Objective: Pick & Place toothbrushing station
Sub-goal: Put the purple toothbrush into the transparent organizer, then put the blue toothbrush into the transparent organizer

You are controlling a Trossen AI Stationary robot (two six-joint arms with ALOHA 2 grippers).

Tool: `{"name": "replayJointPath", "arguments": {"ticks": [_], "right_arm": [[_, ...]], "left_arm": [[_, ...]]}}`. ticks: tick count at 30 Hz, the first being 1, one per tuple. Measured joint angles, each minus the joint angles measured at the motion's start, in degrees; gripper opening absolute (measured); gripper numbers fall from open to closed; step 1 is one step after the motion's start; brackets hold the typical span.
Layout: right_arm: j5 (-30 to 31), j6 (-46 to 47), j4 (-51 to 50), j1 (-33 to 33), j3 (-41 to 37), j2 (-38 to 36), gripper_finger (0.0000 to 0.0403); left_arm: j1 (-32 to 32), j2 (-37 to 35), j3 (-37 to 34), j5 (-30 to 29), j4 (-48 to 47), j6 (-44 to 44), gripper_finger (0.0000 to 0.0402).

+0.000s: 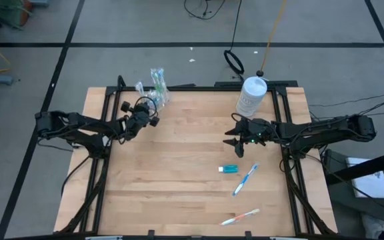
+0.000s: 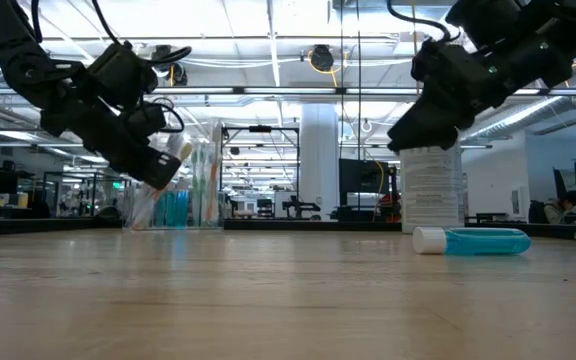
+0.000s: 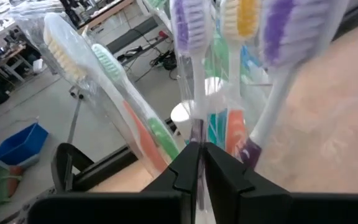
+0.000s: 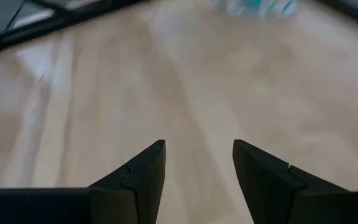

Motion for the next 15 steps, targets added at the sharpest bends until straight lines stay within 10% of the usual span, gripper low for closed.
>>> {"name": "replayJointPath", "arguments": {"ticks": [15], "right_arm": [[-2.59, 4.31, 4.68, 0.09, 0.00, 0.00, 0.0183]], "left_arm": [[-1.73, -4.00, 1.22, 0.42, -8.81, -3.52, 0.0206]]}}
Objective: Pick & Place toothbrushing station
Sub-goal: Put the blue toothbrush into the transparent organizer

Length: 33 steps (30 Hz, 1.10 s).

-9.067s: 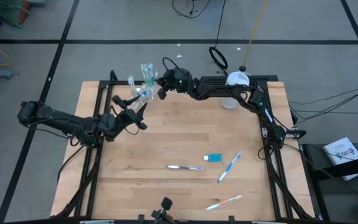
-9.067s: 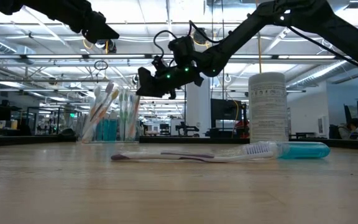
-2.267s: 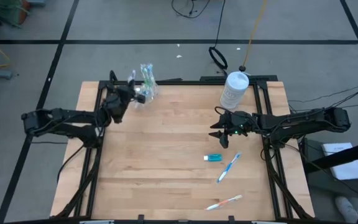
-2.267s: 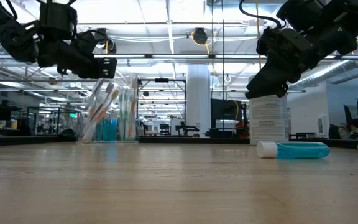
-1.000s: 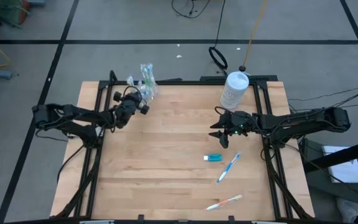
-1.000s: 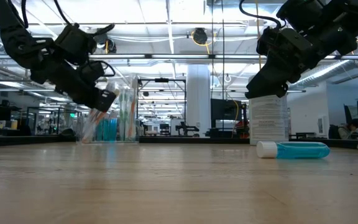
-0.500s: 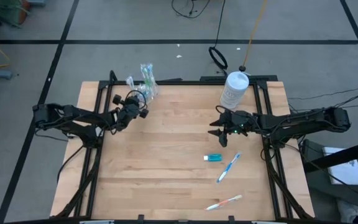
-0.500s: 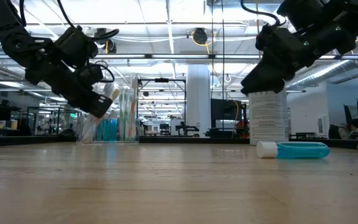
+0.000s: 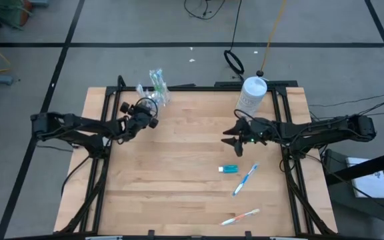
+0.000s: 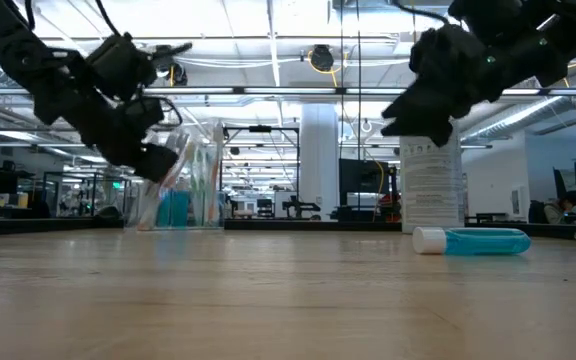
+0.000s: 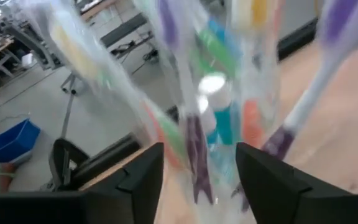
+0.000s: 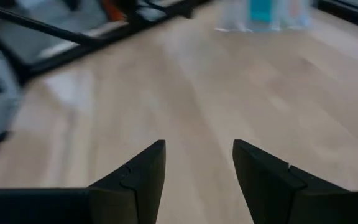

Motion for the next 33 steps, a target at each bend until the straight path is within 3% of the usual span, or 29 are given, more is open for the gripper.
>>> {"name": "replayJointPath", "arguments": {"ticks": [3, 8, 12, 19, 22, 26, 30, 33], "right_arm": [[-2.46, 0.12, 5.17, 0.50, 0.00, 0.25, 0.0183], [-2.23, 0.87, 22.98, 3.52, 0.02, 3.98, 0.0183], [-2.11, 8.34, 34.22, 7.40, 0.02, 9.14, 0.0183], [0.68, 11.13, 36.38, 13.09, 3.71, 15.32, 0.0183], [0.64, 9.24, 29.48, 14.93, 10.05, 16.25, 0.0183], [3.78, 9.68, 5.05, 16.99, 21.46, 16.88, 0.0183], [10.69, 18.73, -23.02, 19.91, 30.63, 20.20, 0.0183], [5.59, 32.36, -36.46, 21.35, 33.39, 22.13, 0.0183]], "left_arm": [[-0.86, -3.35, 1.21, -0.01, -2.34, 0.00, 0.0217], [-2.26, -9.42, 3.45, -0.15, -7.50, 0.15, 0.0218], [-3.69, -14.04, 4.60, -0.32, -9.94, 0.18, 0.0218], [-6.70, -20.71, 6.73, 0.15, -9.93, 3.09, 0.0218], [-8.17, -22.22, 8.65, 0.17, -9.83, 3.69, 0.0218], [-9.69, -22.48, 11.39, 0.25, -9.83, 4.52, 0.0218], [-10.60, -22.20, 13.10, 0.25, -9.38, 7.24, 0.0218], [-10.84, -22.10, 13.18, 0.30, -9.06, 8.98, 0.0218]]}}
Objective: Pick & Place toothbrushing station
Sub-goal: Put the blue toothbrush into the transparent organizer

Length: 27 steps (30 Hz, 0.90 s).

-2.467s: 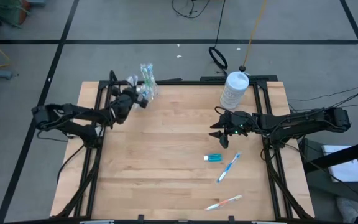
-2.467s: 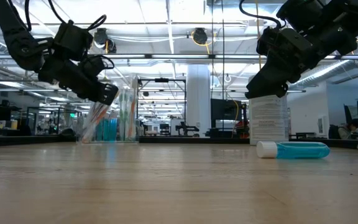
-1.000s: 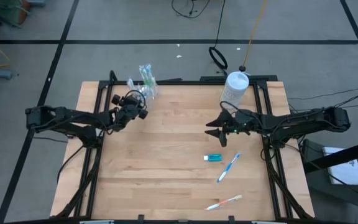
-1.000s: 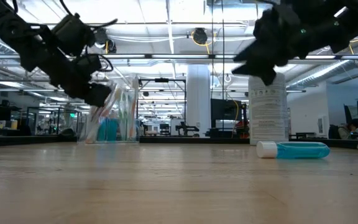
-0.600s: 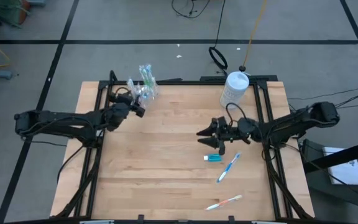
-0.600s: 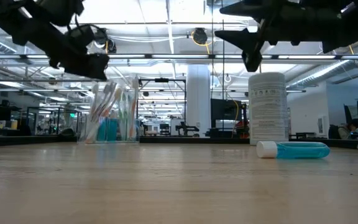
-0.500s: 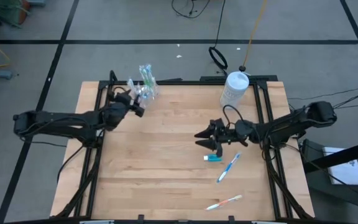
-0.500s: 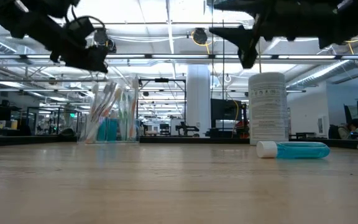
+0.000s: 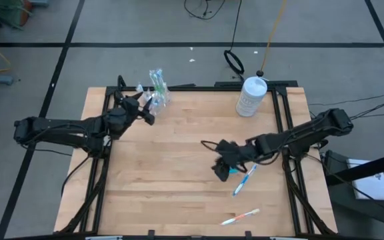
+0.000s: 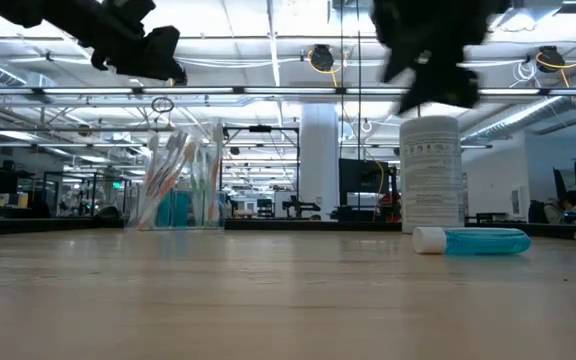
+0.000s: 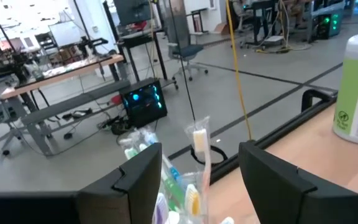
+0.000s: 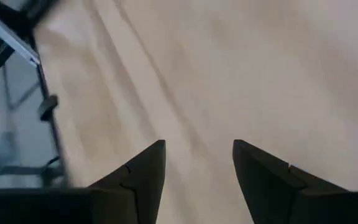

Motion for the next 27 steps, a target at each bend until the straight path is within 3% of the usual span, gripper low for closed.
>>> {"name": "replayJointPath", "arguments": {"ticks": [3, 6, 15, 20, 27], "right_arm": [[-6.56, 15.27, -7.37, 2.22, -0.65, -0.12, 0.0183], [-12.63, 24.50, -10.92, 4.70, -2.23, -0.94, 0.0183], [-13.67, 49.35, -14.41, 9.65, -13.87, -2.00, 0.0183], [-10.96, 52.06, -12.82, 8.91, -20.15, -2.03, 0.0183], [-7.81, 48.08, -9.08, 5.52, -22.20, -2.18, 0.0183]], "left_arm": [[0.00, -0.02, 0.00, -0.09, 0.43, 0.68, 0.0218], [0.00, -0.01, 0.00, -0.04, 0.85, 0.84, 0.0218], [0.00, -0.02, 0.00, -0.02, 0.51, 0.83, 0.0218], [-0.06, -0.02, -0.02, -0.02, 0.52, 0.79, 0.0218], [-1.51, -0.02, -0.02, 0.00, 0.54, 0.68, 0.0218]]}}
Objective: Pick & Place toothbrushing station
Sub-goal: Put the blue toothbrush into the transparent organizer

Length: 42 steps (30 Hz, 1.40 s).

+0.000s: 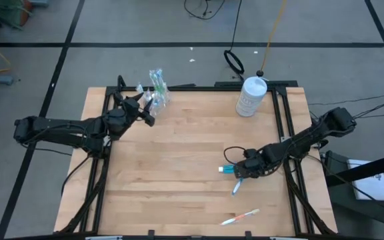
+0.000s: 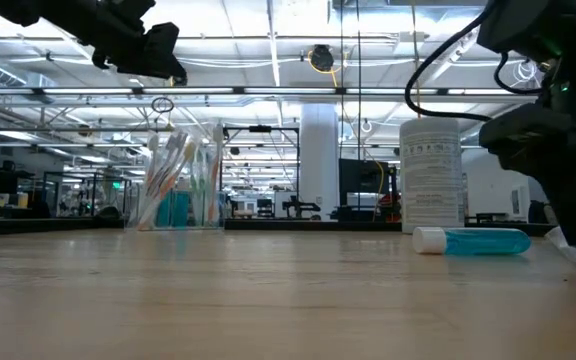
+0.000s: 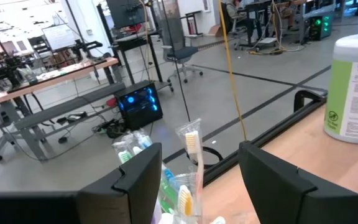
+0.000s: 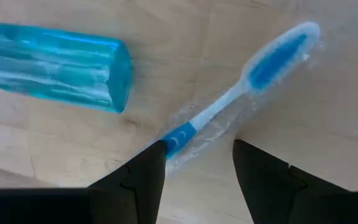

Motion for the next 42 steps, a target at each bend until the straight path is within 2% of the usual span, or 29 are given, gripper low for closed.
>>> {"name": "replayJointPath", "arguments": {"ticks": [3, 8, 12, 15, 18, 23, 26, 32, 38, 42], "right_arm": [[0.14, -2.35, 1.70, -0.66, -0.13, -0.72, 0.0183], [3.94, -3.75, 2.05, -1.49, -0.13, -2.71, 0.0183], [4.02, -3.75, 2.05, -1.56, -0.13, -2.77, 0.0183], [6.93, -3.74, 2.09, -2.12, -0.25, -2.50, 0.0183], [10.34, -4.48, 2.31, -3.66, -1.48, -2.49, 0.0183], [9.94, -10.52, 6.79, -6.35, -5.79, -2.79, 0.0179], [8.35, -15.73, 9.65, -7.12, -6.91, -2.88, 0.0158], [9.05, -29.63, 11.10, -7.01, -6.78, -3.23, 0.0086], [10.45, -32.33, 12.19, -7.52, -6.84, -3.86, 0.0015], [18.29, -38.35, 14.98, -7.59, -6.95, -5.41, 0.0009]], "left_arm": [[-0.37, 0.00, 0.00, -0.02, 0.02, 0.16, 0.0218], [-0.39, 0.00, -0.04, -0.02, 0.01, 0.82, 0.0218], [-0.39, 0.00, -0.04, -0.02, 0.00, 0.83, 0.0218], [-0.39, 0.00, -0.04, -0.02, 0.00, 0.83, 0.0218], [-0.39, 0.00, -0.04, -0.02, 0.00, 0.81, 0.0218], [-0.39, 0.00, -0.04, -0.02, -0.02, 0.92, 0.0218], [-0.39, 0.00, -0.04, -0.02, -0.02, 1.03, 0.0218], [-0.39, 0.00, -0.04, -0.02, -0.02, 0.88, 0.0218], [-0.39, 0.00, -0.04, -0.02, -0.04, 0.61, 0.0218], [-0.39, 0.00, -0.04, 0.00, -0.03, 0.55, 0.0218]]}}
